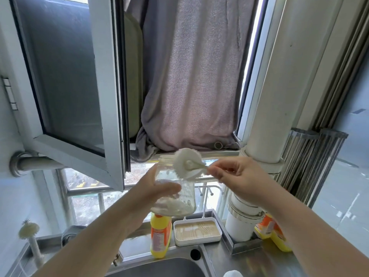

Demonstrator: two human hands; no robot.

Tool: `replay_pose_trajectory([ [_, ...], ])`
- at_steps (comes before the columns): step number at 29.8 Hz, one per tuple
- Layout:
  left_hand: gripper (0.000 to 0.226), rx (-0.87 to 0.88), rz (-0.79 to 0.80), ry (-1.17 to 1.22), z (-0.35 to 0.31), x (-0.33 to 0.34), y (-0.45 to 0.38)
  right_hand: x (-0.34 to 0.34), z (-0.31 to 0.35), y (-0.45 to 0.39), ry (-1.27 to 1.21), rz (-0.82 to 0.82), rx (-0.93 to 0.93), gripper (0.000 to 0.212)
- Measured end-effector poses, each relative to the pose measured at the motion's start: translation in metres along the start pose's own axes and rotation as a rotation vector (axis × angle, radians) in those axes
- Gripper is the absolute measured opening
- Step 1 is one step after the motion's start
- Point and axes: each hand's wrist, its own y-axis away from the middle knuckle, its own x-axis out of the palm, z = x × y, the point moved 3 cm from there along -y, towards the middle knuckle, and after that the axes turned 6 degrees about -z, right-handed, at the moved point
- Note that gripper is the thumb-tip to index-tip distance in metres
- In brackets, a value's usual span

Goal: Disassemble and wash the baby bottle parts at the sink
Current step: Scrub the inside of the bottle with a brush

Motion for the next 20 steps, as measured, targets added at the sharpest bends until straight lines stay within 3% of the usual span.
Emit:
replay_pose_trajectory([
  [3,0.086,-0.007,0.006,0.020,0.002,-0.005,-0.002,-0.008,-0.009,-0.001,0.047,-0.072,0.013,0.034],
  [7,0.088,-0.010,0.054,0.023,0.000,0.003,-0.002,0.005,0.006,-0.001,0.000,-0.014,-0.055,0.038],
  [11,0.096,-0.042,0.078,0.114,0.003,-0.003,0.000,-0.007,-0.006,0.003,0.010,-0.039,0.021,0.028],
  [16,0.090,-0.111,0.140,0.353,0.006,0.007,-0.006,0.001,0.007,0.010,-0.034,-0.044,-0.037,0.036],
  [20,0.093,-0.086,0.169,0.332,0.001,0.008,-0.007,-0.003,0.013,0.012,0.020,-0.070,-0.043,0.041],
])
